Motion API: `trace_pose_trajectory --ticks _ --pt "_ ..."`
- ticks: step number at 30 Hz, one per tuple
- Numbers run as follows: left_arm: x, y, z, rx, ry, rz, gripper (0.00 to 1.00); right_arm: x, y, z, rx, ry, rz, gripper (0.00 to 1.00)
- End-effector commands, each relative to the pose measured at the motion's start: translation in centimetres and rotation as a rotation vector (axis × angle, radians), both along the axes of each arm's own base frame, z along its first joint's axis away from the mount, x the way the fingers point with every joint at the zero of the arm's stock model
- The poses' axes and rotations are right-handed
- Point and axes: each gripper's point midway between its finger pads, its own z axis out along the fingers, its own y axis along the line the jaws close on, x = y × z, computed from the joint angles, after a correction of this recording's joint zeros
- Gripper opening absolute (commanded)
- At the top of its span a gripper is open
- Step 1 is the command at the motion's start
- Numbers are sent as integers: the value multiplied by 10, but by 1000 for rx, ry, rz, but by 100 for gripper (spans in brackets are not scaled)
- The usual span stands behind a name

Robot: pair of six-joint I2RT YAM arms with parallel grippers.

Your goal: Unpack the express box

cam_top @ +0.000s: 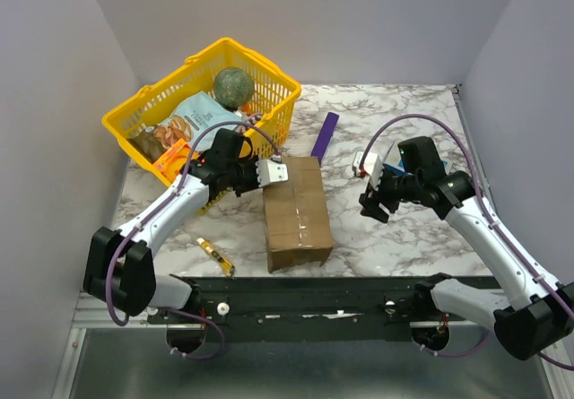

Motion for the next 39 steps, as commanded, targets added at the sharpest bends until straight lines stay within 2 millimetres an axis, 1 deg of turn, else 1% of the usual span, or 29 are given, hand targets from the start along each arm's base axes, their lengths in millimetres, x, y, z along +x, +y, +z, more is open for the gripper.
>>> trace_pose_trajectory --ticks 1,2,3,4,5,6,8,10,12,14,15,16,17,18,19,20,21,22,23,25,26,27,28,29,30,32,35,36,39 --pt "49 7 18 29 -99 75 13 10 14 13 48 -38 42 74" --pt "57 7 5 53 -64 85 13 12 17 12 50 -27 50 74" --pt "71 6 18 51 -75 108 12 14 19 15 55 -33 55 74" --pt "80 8 19 57 -68 128 12 16 22 20 57 -43 65 74" --pt "89 9 9 69 -31 139 12 17 23 24 56 -49 75 73" --pt "101 10 23 55 -46 154 12 16 26 26 55 -46 94 73" --pt "118 23 22 75 -51 187 11 13 31 35 59 -59 133 72" --pt "138 40 33 87 -100 213 11 5 36 39 64 -58 179 70" --pt "141 45 35 95 -93 206 11 4 41 43 74 -63 184 70" --pt "127 44 35 106 -59 160 11 3 42 47 86 -59 172 68" --pt "99 38 25 88 43 115 11 2 42 47 87 -54 168 67" --pt "83 37 21 78 90 99 11 -1 41 48 88 -52 170 66" --pt "66 35 28 63 101 84 12 -2 40 46 84 -52 168 65" --pt "38 37 9 57 185 80 11 -3 38 38 73 -41 159 64" --pt "25 39 6 46 199 83 11 2 36 34 65 -50 127 62" --pt "11 42 17 26 169 88 8 5 36 31 62 -47 112 59" --pt "-1 44 14 23 177 89 6 7 35 22 56 -33 96 57" --pt "-23 48 -2 26 222 75 3 16 37 22 68 -43 54 56" --pt "-36 50 9 13 188 64 0 21 39 16 68 -23 37 54" --pt "-68 52 1 5 215 5 0 33 45 15 84 -14 0 51" --pt "-81 52 10 -5 177 -32 0 39 47 15 87 -10 -15 45" --pt "-95 53 8 0 180 -72 0 46 51 6 78 18 -31 42" --pt "-107 50 0 13 168 -133 0 57 54 10 87 4 -62 39" --pt "-115 47 4 4 123 -174 0 62 56 9 88 7 -72 33" --pt "-120 43 3 -5 101 -218 0 69 60 -2 75 37 -77 31" --pt "-133 33 -5 -25 81 -294 0 80 70 4 98 41 -69 29" --pt "-119 8 -2 -98 62 -267 0 91 82 3 114 84 -63 29" --pt "-102 -3 6 -127 5 -256 0 97 87 14 132 69 -59 29" --pt "-70 -23 13 -163 -5 -205 0 106 97 13 144 86 -40 29"
